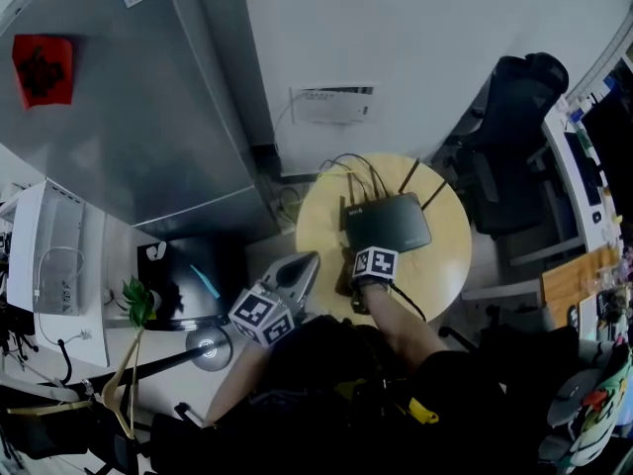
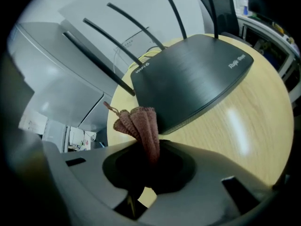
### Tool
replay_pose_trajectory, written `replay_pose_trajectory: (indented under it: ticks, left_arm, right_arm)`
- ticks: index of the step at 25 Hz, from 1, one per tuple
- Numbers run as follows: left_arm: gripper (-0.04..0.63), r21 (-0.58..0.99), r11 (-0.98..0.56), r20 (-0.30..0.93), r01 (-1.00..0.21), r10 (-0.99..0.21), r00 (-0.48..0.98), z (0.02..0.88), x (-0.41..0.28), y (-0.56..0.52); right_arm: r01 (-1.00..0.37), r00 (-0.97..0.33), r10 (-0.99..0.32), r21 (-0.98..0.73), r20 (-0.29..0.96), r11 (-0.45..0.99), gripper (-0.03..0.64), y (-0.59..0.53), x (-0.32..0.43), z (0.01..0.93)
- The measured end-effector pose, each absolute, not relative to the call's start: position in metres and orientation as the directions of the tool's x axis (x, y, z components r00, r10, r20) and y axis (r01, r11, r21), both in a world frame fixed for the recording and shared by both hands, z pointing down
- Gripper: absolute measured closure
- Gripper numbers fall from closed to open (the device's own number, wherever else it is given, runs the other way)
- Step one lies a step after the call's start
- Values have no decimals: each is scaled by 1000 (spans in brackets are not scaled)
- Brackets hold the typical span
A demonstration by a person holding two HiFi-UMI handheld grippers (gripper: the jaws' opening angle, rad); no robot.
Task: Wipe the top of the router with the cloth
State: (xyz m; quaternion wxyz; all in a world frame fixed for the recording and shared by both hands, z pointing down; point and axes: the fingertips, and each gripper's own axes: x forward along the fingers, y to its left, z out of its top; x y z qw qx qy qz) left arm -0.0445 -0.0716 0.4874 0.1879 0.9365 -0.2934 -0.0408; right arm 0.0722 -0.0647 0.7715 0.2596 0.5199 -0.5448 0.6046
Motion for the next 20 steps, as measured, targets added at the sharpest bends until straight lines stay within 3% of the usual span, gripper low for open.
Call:
replay_pose_trajectory:
  ticks: [14, 20]
  left_arm:
    - [598, 349, -774, 48, -528, -547, 835, 483, -3, -58]
    - [598, 343, -771, 68, -536, -549, 833, 486, 8, -56]
  right_arm:
    - [-920, -364, -145, -331, 920, 210, 551, -50, 121, 769]
    - [-922, -324, -166, -271, 932, 278, 551, -57, 171, 771]
